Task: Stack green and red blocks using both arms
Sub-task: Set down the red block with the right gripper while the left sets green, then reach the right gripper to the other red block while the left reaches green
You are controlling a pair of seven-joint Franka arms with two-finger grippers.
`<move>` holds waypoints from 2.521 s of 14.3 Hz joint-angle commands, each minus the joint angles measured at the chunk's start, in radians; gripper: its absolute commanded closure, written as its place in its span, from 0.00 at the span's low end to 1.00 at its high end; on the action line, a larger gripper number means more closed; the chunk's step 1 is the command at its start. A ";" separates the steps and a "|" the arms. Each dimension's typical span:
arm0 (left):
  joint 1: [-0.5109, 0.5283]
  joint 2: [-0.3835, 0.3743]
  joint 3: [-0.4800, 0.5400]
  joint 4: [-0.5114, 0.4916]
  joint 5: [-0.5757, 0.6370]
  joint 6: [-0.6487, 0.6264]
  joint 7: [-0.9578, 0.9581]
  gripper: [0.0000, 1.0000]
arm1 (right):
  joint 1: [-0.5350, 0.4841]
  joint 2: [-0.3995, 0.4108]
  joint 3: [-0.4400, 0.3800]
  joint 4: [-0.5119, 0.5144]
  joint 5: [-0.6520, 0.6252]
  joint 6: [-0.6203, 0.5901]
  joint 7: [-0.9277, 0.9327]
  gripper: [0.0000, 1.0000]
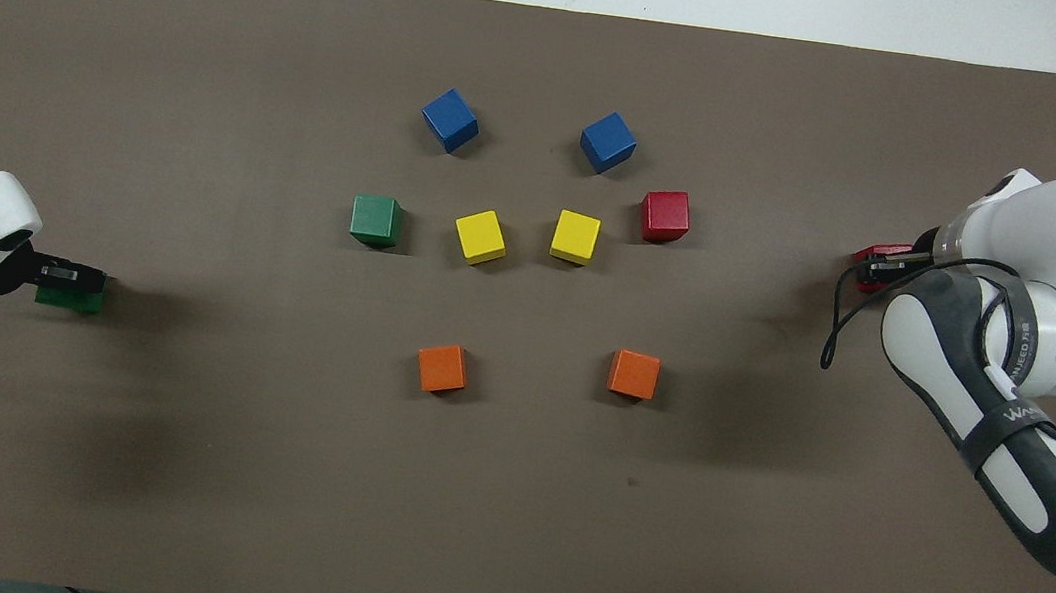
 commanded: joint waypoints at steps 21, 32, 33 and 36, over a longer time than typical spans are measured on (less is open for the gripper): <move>-0.308 0.127 -0.008 0.558 -0.007 -0.389 -0.368 0.00 | 0.395 0.107 0.027 0.398 -0.004 -0.214 0.368 0.00; -0.542 0.368 -0.007 0.679 0.015 -0.238 -0.541 0.00 | 0.386 0.199 0.024 0.384 -0.027 -0.106 0.452 0.00; -0.543 0.375 -0.007 0.678 0.021 -0.238 -0.541 0.00 | 0.380 0.202 0.024 0.382 -0.027 -0.103 0.449 0.00; -0.557 0.376 -0.010 0.660 0.064 -0.233 -0.540 0.00 | 0.378 0.215 0.025 0.371 -0.026 -0.078 0.454 0.00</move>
